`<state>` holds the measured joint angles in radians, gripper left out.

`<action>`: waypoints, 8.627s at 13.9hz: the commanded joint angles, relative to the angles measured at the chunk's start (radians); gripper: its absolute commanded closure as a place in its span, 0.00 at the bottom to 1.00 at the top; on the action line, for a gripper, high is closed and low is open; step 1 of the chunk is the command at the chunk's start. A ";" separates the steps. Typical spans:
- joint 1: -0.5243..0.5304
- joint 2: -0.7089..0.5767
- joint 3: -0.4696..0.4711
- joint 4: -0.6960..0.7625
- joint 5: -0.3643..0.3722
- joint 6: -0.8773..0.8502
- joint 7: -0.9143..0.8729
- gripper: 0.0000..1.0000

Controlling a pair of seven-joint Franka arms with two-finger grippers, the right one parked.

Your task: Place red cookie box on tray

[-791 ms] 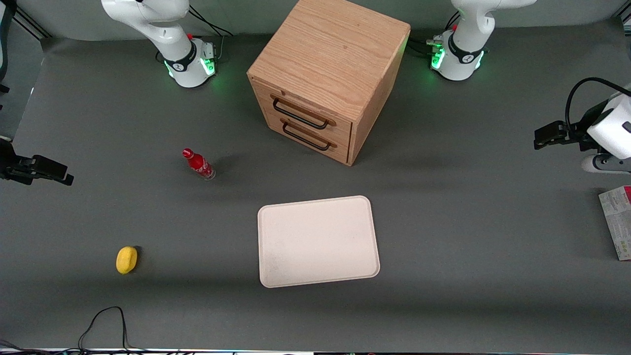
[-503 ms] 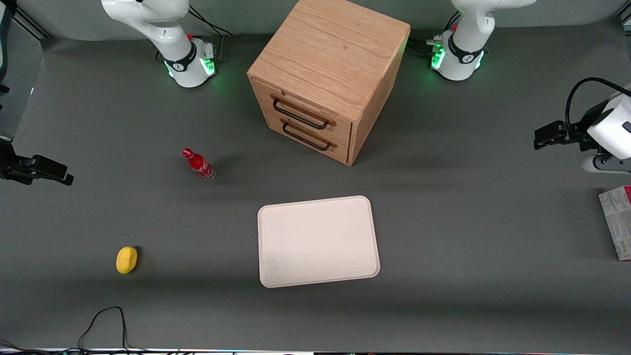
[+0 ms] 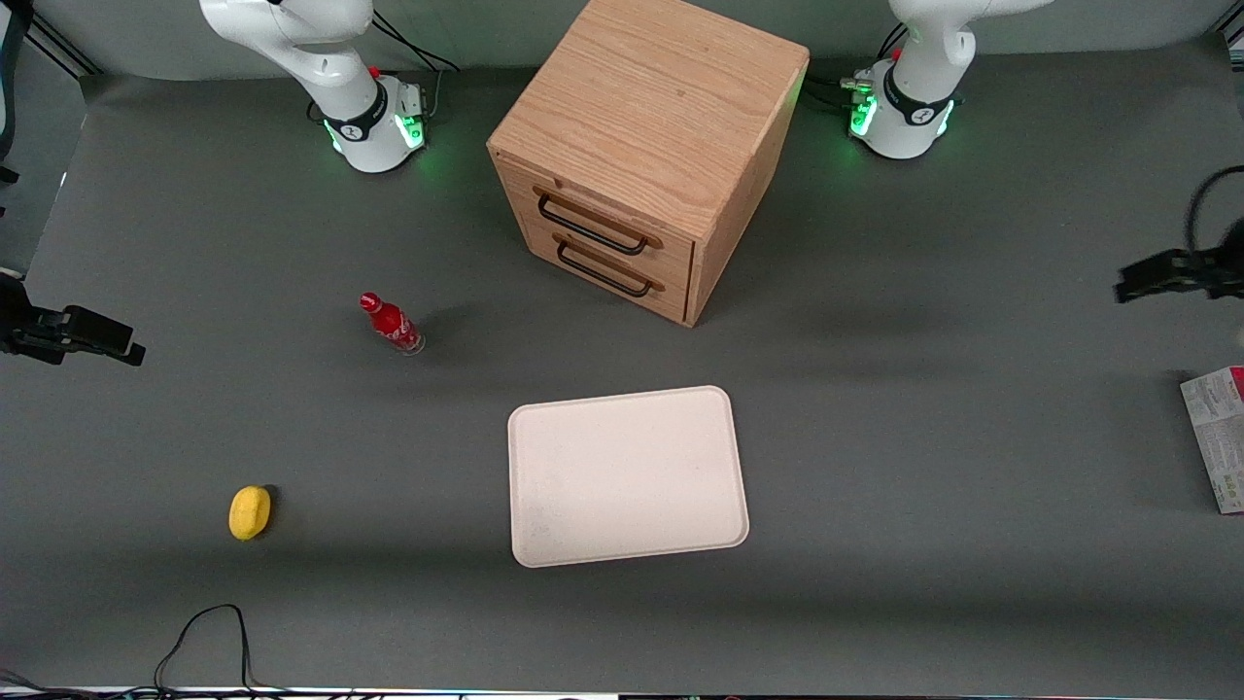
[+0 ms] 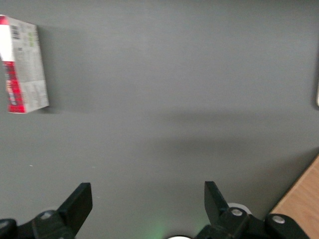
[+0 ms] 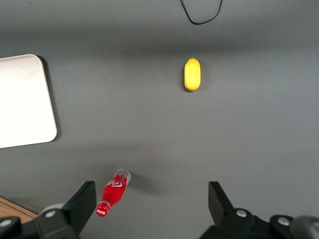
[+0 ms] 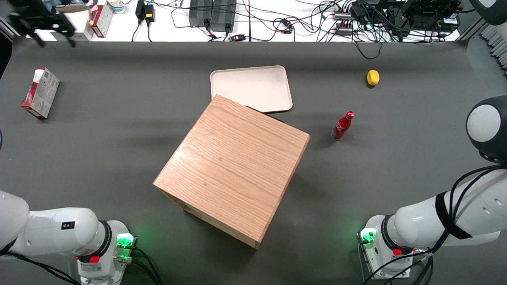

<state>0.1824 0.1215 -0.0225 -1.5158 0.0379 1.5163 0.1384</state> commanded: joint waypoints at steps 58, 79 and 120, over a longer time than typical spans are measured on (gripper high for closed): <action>-0.013 0.317 -0.019 0.448 0.149 -0.161 0.121 1.00; -0.538 0.556 -0.321 0.447 0.086 0.126 -0.927 1.00; -0.197 -0.120 -0.281 -0.148 0.068 0.051 -0.573 0.00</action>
<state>-0.1152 0.1288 -0.3034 -1.4820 0.1464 1.4919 -0.5708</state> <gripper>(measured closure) 0.000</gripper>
